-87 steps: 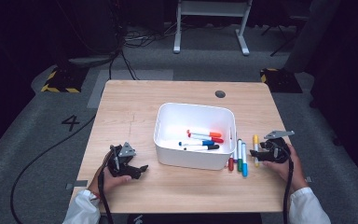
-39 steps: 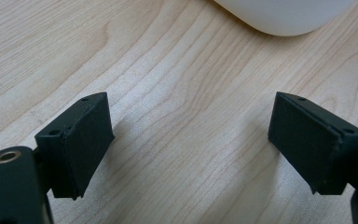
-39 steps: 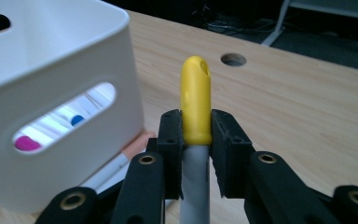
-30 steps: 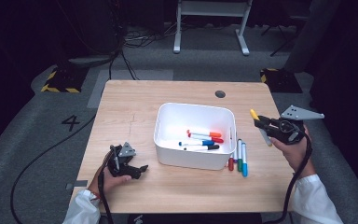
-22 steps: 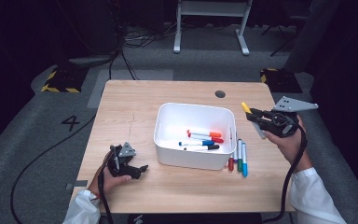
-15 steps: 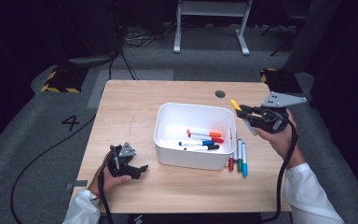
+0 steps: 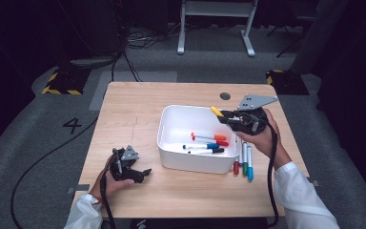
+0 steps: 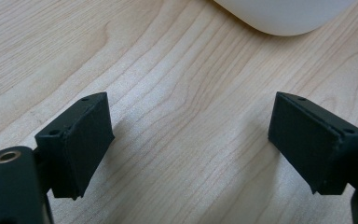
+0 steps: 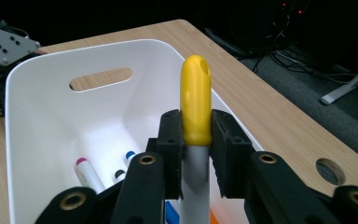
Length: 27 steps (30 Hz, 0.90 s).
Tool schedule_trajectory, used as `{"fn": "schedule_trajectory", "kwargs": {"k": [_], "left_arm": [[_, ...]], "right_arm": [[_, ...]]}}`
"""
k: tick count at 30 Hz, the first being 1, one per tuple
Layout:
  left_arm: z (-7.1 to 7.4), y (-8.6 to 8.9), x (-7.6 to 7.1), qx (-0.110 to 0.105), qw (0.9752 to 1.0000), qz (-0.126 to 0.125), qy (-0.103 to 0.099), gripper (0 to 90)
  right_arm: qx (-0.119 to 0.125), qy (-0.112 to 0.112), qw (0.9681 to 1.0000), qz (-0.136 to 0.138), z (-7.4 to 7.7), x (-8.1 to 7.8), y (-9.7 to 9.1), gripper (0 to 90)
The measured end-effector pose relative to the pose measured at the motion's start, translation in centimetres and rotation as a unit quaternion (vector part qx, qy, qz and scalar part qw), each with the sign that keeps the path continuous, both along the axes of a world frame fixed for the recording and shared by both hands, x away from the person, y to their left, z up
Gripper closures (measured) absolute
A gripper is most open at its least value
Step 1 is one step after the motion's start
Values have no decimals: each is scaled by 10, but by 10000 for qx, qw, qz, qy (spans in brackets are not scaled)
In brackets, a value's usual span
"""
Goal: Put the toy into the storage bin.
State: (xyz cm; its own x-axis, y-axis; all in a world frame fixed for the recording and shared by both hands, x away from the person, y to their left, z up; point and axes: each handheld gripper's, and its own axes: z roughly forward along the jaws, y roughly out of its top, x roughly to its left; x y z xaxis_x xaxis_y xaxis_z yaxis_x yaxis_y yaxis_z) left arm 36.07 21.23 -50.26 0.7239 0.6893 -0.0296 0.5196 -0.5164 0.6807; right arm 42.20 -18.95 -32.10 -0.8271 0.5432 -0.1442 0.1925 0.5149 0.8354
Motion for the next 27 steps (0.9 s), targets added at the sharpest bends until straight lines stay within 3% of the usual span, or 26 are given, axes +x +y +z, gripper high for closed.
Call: {"fn": "schedule_trajectory", "kwargs": {"k": [9,17,22,27], "left_arm": [[0,0,0,0,10000,-5,0,138],[0,0,0,-1,10000,-15,12,138],[0,0,0,-10,10000,-27,29,138],[0,0,0,-5,10000,-28,25,138]], "right_arm": [[-342,96,9990,279,-12,5,26,750],[-725,317,9955,525,-25,8,43,749],[-1056,475,9902,776,-33,6,52,749],[-1369,587,9830,1076,-36,-2,60,749]]}}
